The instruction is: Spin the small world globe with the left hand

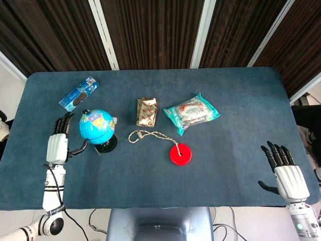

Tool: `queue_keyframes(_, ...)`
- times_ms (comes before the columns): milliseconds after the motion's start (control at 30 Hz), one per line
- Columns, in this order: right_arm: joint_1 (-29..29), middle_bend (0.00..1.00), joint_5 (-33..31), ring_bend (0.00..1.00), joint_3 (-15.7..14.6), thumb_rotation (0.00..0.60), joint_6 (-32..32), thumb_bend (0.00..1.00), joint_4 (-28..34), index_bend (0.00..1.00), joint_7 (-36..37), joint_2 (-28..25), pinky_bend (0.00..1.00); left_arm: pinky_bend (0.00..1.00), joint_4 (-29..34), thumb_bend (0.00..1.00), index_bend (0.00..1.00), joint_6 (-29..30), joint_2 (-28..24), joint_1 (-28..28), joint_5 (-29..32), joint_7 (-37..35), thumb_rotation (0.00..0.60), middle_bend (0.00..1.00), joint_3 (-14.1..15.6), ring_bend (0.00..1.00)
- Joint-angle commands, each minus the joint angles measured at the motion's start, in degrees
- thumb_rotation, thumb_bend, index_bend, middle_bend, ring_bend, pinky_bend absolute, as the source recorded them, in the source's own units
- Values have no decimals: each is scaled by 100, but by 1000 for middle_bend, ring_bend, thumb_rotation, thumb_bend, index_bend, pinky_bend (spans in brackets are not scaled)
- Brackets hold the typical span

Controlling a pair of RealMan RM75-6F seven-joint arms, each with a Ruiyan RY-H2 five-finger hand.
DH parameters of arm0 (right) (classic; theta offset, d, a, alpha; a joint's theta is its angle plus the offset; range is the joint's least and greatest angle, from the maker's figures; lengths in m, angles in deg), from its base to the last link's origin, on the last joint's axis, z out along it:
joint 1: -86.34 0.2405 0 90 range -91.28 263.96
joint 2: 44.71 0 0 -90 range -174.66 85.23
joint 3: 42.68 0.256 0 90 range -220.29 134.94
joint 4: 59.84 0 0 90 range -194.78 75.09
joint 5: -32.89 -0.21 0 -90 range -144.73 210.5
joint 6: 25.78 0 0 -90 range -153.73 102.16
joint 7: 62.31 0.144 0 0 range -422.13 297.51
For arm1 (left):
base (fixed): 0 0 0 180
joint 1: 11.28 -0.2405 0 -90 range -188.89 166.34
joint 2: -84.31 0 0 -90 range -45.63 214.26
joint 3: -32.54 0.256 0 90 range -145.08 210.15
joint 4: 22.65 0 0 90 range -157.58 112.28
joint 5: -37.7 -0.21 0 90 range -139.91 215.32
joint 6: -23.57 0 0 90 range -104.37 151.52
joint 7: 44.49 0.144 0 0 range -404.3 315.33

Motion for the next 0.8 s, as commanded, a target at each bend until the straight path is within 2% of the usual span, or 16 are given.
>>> queue_keyframes(33,1,0,2,0,-3,600,2,150,5,0,-11,2,0,15,-29,310,0,-37,-9,-7,45,-25,478,0,-14,0)
queue_keyframes(800,17,0,-121,0,49,600,49,150,-2,0,-152,63,0,20,-510,310,0,-505,109,205,362,-221,485,0,-186,0)
